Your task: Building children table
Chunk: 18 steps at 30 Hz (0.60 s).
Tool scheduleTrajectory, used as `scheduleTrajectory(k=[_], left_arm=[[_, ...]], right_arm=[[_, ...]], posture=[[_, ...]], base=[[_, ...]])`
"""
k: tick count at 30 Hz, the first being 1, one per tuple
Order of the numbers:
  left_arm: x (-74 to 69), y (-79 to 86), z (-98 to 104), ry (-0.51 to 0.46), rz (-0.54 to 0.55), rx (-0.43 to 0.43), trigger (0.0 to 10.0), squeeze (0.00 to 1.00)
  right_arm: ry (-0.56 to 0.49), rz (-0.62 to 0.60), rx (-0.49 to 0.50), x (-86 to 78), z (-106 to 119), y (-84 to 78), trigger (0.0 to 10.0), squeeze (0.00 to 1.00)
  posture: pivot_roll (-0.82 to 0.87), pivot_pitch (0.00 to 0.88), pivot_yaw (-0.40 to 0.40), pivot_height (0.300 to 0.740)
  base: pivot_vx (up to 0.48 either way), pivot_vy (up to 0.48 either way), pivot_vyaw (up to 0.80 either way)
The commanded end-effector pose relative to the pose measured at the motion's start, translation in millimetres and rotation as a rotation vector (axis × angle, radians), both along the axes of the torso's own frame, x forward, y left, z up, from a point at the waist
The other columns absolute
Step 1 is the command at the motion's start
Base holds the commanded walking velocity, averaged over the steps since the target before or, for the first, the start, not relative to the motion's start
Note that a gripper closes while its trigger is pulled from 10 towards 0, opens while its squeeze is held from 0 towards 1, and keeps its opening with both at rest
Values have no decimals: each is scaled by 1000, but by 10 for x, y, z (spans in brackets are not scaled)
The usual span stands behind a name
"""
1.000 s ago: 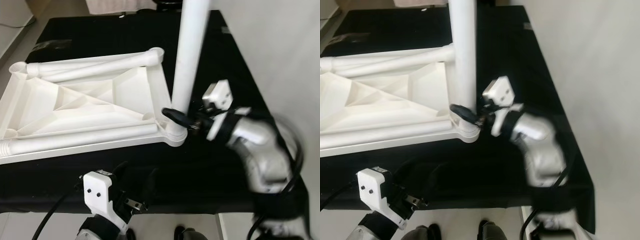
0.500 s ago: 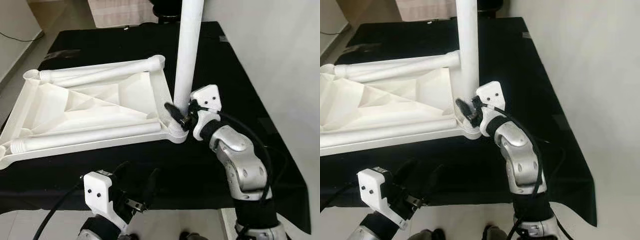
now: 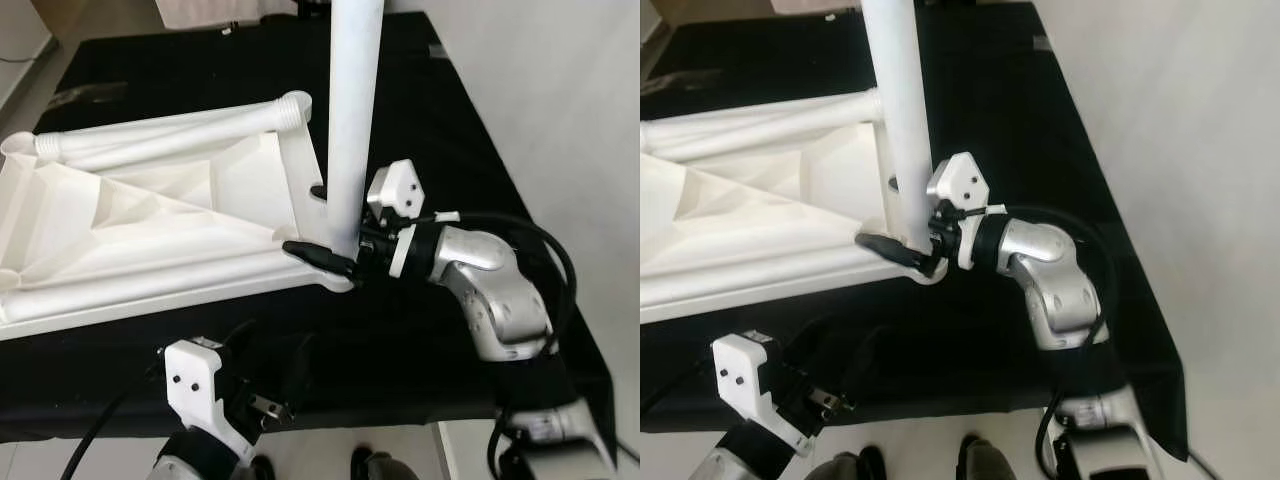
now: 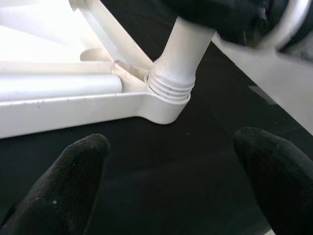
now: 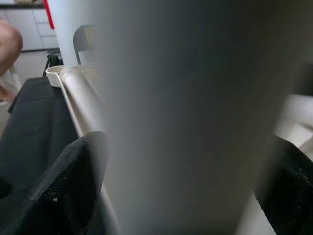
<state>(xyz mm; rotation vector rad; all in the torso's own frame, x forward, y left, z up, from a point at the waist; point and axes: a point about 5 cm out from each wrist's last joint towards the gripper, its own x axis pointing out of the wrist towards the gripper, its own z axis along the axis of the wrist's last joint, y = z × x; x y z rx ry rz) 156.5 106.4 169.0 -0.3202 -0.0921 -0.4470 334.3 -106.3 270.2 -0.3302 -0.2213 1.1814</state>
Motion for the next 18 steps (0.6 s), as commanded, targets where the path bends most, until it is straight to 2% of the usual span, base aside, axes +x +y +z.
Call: scheduleTrajectory(k=[1,2,4,5,10,16,18], left_arm=[[-28,-4,-47,34,0,1,10000,0],[-33,-5,-45,34,0,1,10000,0],[-34,-5,-45,34,0,1,10000,0],[-37,-7,-44,35,2,1,10000,0],[-51,-16,-43,37,6,0,10000,0],[-42,-16,-55,37,8,-2,10000,0],[-23,-1,-77,39,10,0,10000,0]], right_arm=[[0,72,-3,-2,6,27,10000,0],[10,136,-19,15,46,23,7059,0],[14,157,-24,23,54,18,7059,0],[25,185,-37,30,53,6,0,0],[59,269,-96,61,-10,-51,0,0],[68,265,-65,62,-45,-44,0,0],[60,222,-51,72,-100,-44,0,0]], posture=[[11,271,2,740],[13,271,2,740],[13,271,2,740],[13,275,-2,740],[11,277,-8,740],[0,269,-4,740],[5,246,9,740]], base=[[0,0,0],[0,0,0],[0,0,0],[0,0,0],[0,0,0],[0,0,0],[0,0,0]])
